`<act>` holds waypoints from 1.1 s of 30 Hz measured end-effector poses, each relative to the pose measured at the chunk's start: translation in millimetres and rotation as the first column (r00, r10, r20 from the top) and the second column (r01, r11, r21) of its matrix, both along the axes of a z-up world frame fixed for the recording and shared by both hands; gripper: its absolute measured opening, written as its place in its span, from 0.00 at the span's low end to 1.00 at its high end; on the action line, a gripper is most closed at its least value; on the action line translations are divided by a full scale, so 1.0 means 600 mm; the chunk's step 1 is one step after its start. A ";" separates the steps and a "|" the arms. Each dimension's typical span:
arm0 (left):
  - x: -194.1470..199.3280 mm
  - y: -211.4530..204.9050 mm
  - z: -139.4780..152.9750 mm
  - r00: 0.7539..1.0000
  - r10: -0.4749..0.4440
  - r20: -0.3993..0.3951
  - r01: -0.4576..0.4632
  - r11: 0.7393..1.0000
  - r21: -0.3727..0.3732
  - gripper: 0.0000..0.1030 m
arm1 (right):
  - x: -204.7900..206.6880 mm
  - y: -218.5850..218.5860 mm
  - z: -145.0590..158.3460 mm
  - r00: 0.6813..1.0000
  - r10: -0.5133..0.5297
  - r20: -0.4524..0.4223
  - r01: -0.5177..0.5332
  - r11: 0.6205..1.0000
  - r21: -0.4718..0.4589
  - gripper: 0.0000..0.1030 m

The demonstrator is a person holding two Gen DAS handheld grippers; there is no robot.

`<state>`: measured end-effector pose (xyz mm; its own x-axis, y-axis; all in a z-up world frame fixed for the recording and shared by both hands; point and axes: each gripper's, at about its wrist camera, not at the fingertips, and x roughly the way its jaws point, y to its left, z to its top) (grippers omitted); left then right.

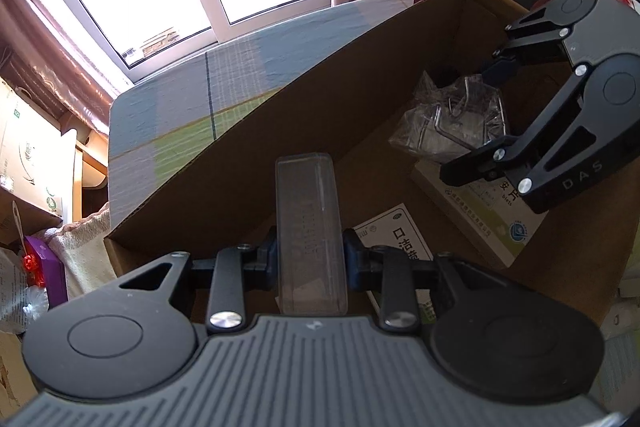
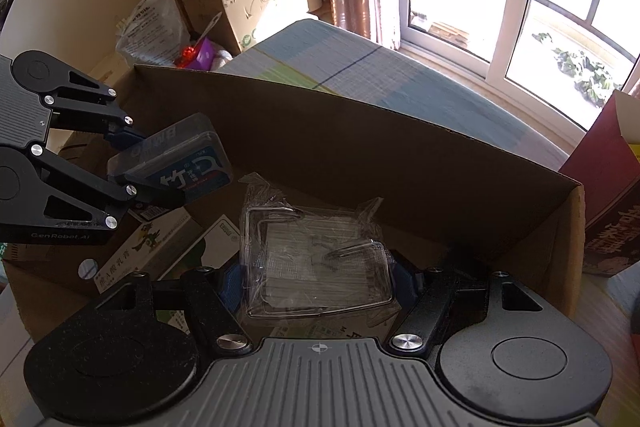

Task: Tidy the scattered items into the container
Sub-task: 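Carry the clear plastic box and bagged wire rack into the cardboard box, then lower both items into the box and open both tools to release them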

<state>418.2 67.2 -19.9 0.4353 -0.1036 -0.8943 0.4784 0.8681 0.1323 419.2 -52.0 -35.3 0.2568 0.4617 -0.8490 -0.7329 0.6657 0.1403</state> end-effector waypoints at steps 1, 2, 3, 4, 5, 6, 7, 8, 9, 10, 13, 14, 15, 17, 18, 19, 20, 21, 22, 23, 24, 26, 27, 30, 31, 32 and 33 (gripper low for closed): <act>0.003 0.000 -0.002 1.000 0.001 -0.002 -0.001 1.000 0.001 0.26 | 0.002 0.001 -0.002 1.000 -0.001 -0.002 0.001 1.000 0.000 0.71; 0.005 0.000 -0.004 1.000 0.003 -0.004 -0.003 1.000 0.001 0.26 | 0.004 0.003 -0.004 1.000 0.000 -0.003 0.000 1.000 -0.001 0.71; 0.008 0.000 -0.006 1.000 0.004 -0.006 -0.004 1.000 0.003 0.26 | 0.006 0.005 -0.007 1.000 0.001 -0.005 -0.001 1.000 -0.001 0.71; 0.011 -0.001 -0.008 1.000 0.005 -0.007 -0.004 1.000 0.005 0.26 | 0.008 0.006 -0.008 1.000 0.002 -0.005 -0.002 1.000 -0.001 0.71; 0.013 -0.002 -0.010 1.000 0.005 -0.008 -0.005 1.000 0.006 0.26 | 0.010 0.008 -0.011 1.000 0.002 -0.006 -0.002 1.000 -0.002 0.71; 0.016 -0.003 -0.012 1.000 0.006 -0.010 -0.006 1.000 0.006 0.26 | 0.012 0.010 -0.013 1.000 0.003 -0.007 -0.003 1.000 -0.003 0.71; 0.018 -0.003 -0.013 1.000 0.007 -0.012 -0.007 1.000 0.005 0.26 | 0.014 0.011 -0.014 1.000 0.003 -0.006 -0.003 1.000 -0.005 0.71; 0.020 -0.004 -0.015 1.000 0.009 -0.014 -0.009 1.000 0.004 0.26 | 0.016 0.013 -0.016 1.000 0.001 -0.008 -0.001 1.000 -0.003 0.71; 0.022 -0.004 -0.016 1.000 0.011 -0.016 -0.011 1.000 0.004 0.26 | 0.017 0.013 -0.018 1.000 -0.001 -0.010 0.001 1.000 -0.001 0.71; 0.024 -0.004 -0.018 1.000 0.012 -0.018 -0.012 1.000 0.002 0.26 | 0.018 0.014 -0.018 1.000 -0.001 -0.010 0.001 1.000 0.001 0.71; 0.028 -0.006 -0.022 1.000 0.016 -0.026 -0.016 1.000 -0.002 0.27 | 0.021 0.018 -0.021 1.000 -0.002 -0.011 0.002 1.000 0.001 0.71; 0.029 -0.006 -0.023 0.999 0.021 -0.026 -0.021 1.000 -0.004 0.27 | 0.022 0.022 -0.023 1.000 -0.003 -0.013 0.003 1.000 0.001 0.71; 0.030 -0.005 -0.024 0.999 0.029 -0.024 -0.029 1.000 -0.006 0.27 | 0.023 0.022 -0.023 1.000 -0.003 -0.014 0.003 1.000 0.001 0.71; 0.030 -0.004 -0.024 0.999 0.036 -0.019 -0.036 0.999 -0.010 0.34 | 0.023 0.022 -0.024 1.000 -0.002 -0.015 0.002 1.000 0.000 0.71; 0.030 -0.004 -0.024 0.999 0.038 -0.017 -0.038 0.999 -0.012 0.35 | 0.023 0.022 -0.024 1.000 -0.001 -0.015 0.001 1.000 0.002 0.71; 0.029 -0.003 -0.024 0.999 0.039 -0.016 -0.039 0.999 -0.014 0.35 | 0.023 0.023 -0.024 1.000 0.000 -0.014 0.000 1.000 0.003 0.71; 0.028 -0.003 -0.024 0.999 0.040 -0.017 -0.040 0.999 -0.015 0.36 | 0.023 0.023 -0.024 1.000 0.000 -0.013 0.000 1.000 0.004 0.71; 0.027 -0.003 -0.024 0.999 0.040 -0.017 -0.040 0.999 -0.016 0.36 | 0.023 0.023 -0.024 1.000 0.000 -0.013 0.000 1.000 0.003 0.71; 0.026 -0.003 -0.024 0.999 0.040 -0.018 -0.041 0.999 -0.017 0.36 | 0.023 0.023 -0.025 1.000 0.000 -0.013 0.000 1.000 0.002 0.71; 0.025 -0.003 -0.024 0.999 0.041 -0.018 -0.041 0.999 -0.018 0.36 | 0.023 0.024 -0.025 1.000 -0.001 -0.014 0.001 1.000 0.001 0.71; 0.024 -0.003 -0.023 0.999 0.040 -0.017 -0.041 0.999 -0.018 0.36 | 0.023 0.024 -0.025 1.000 -0.001 -0.014 0.001 1.000 0.000 0.71; 0.020 -0.003 -0.022 0.999 0.038 -0.012 -0.039 0.999 -0.012 0.37 | 0.023 0.025 -0.026 1.000 -0.002 -0.014 0.002 1.000 -0.002 0.71; 0.018 -0.003 -0.022 0.999 0.038 -0.009 -0.038 0.999 -0.007 0.37 | 0.023 0.025 -0.027 1.000 -0.002 -0.015 0.002 1.000 -0.003 0.71; 0.018 0.003 -0.024 0.999 0.041 -0.004 -0.041 0.999 -0.004 0.37 | 0.023 0.029 -0.028 1.000 -0.006 -0.017 0.005 1.000 -0.005 0.71; 0.017 0.004 -0.024 0.999 0.042 -0.003 -0.042 0.999 -0.005 0.37 | 0.023 0.030 -0.028 1.000 -0.006 -0.018 0.006 1.000 -0.006 0.71; 0.016 0.004 -0.023 0.999 0.043 -0.003 -0.043 0.999 -0.006 0.37 | 0.023 0.032 -0.028 1.000 -0.006 -0.018 0.006 1.000 -0.005 0.71; 0.016 0.004 -0.022 0.999 0.044 -0.002 -0.044 0.999 -0.007 0.37 | 0.024 0.033 -0.029 1.000 -0.007 -0.020 0.007 1.000 -0.002 0.71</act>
